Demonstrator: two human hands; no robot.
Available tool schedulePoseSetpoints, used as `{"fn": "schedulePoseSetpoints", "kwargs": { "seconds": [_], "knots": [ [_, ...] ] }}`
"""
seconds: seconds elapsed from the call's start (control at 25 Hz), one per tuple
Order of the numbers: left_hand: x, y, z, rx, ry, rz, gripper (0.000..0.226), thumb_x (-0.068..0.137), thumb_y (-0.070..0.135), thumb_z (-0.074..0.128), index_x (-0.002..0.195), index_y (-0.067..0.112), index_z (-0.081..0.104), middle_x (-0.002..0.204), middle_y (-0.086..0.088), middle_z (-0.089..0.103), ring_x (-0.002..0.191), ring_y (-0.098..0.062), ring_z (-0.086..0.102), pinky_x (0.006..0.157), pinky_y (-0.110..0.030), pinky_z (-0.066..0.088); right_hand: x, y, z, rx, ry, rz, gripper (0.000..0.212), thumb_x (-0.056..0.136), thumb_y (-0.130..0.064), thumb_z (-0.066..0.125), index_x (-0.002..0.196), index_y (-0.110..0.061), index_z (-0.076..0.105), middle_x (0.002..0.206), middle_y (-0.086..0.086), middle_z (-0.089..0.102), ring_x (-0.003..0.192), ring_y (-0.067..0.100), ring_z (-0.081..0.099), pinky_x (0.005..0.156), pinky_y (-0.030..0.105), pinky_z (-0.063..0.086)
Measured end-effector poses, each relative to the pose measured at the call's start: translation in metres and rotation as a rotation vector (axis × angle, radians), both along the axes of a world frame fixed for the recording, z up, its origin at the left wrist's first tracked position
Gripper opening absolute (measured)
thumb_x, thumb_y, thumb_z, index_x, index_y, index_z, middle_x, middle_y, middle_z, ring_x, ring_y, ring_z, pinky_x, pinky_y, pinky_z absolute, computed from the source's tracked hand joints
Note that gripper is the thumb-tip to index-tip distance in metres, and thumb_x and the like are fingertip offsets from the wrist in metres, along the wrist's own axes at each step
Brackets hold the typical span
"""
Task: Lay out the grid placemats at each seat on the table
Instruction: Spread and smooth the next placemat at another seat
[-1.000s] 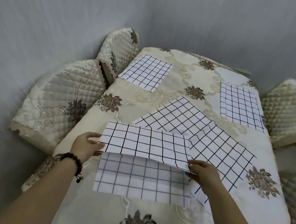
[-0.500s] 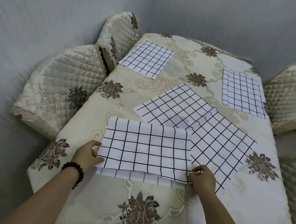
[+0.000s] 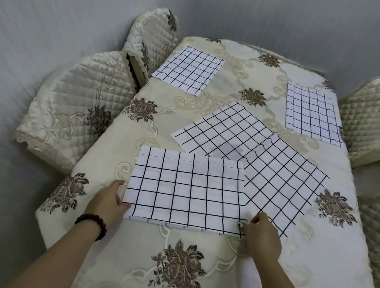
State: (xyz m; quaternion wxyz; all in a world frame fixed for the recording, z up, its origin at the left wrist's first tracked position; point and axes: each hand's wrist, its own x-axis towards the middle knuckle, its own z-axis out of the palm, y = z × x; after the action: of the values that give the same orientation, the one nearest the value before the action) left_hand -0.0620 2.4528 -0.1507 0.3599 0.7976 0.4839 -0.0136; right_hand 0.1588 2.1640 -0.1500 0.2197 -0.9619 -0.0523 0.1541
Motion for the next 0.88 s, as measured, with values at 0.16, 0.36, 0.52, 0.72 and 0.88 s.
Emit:
{"fn": "schedulePoseSetpoints", "kwargs": {
  "seconds": [0.16, 0.36, 0.52, 0.72, 0.88],
  "knots": [
    [0.021, 0.0, 0.018, 0.354, -0.065, 0.096, 0.041, 0.081, 0.022, 0.065, 0.119, 0.006, 0.057, 0.11, -0.018, 0.053, 0.104, -0.037, 0.05, 0.085, -0.045, 0.045, 0.004, 0.017, 0.02, 0.034, -0.172, 0.043, 0.023, 0.09, -0.033, 0.057, 0.101, -0.013, 0.054, 0.086, 0.006, 0.062, 0.072, 0.023, 0.057, 0.058, 0.029, 0.04],
    [0.108, -0.005, 0.029, 0.516, -0.385, -0.177, 0.024, 0.082, 0.011, 0.054, 0.1, -0.001, 0.066, 0.104, -0.021, 0.062, 0.098, -0.038, 0.056, 0.088, -0.044, 0.048, 0.022, 0.1, 0.028, 0.216, -0.253, 0.298, 0.023, 0.094, -0.022, 0.046, 0.112, -0.013, 0.058, 0.112, 0.004, 0.059, 0.1, 0.021, 0.055, 0.075, 0.032, 0.044],
    [0.164, -0.032, -0.017, 0.443, -0.116, -0.553, 0.051, 0.093, 0.014, 0.041, 0.142, 0.003, 0.034, 0.152, -0.013, 0.03, 0.143, -0.028, 0.022, 0.118, -0.035, 0.011, 0.02, 0.162, -0.009, 0.121, -0.199, 0.677, 0.047, 0.097, -0.015, 0.036, 0.142, -0.006, 0.037, 0.151, 0.012, 0.035, 0.141, 0.025, 0.029, 0.115, 0.032, 0.02],
    [0.168, -0.028, -0.051, 0.486, 0.096, -0.627, 0.063, 0.097, 0.035, 0.022, 0.151, 0.012, 0.0, 0.161, -0.004, -0.002, 0.147, -0.017, -0.01, 0.115, -0.032, -0.013, 0.022, 0.175, -0.047, -0.041, -0.215, 0.783, 0.074, 0.082, -0.038, -0.001, 0.15, -0.011, 0.012, 0.161, 0.005, 0.006, 0.148, 0.02, 0.003, 0.118, 0.03, -0.008],
    [0.15, -0.012, -0.057, 0.597, 0.054, -0.574, 0.069, 0.092, 0.054, 0.016, 0.15, 0.016, 0.017, 0.158, -0.003, 0.019, 0.146, -0.019, 0.013, 0.117, -0.041, 0.001, 0.031, 0.158, -0.053, -0.116, -0.256, 0.67, 0.071, 0.09, -0.051, 0.007, 0.151, -0.016, 0.003, 0.16, -0.001, -0.004, 0.148, 0.015, -0.005, 0.116, 0.034, -0.014]
  ]
}}
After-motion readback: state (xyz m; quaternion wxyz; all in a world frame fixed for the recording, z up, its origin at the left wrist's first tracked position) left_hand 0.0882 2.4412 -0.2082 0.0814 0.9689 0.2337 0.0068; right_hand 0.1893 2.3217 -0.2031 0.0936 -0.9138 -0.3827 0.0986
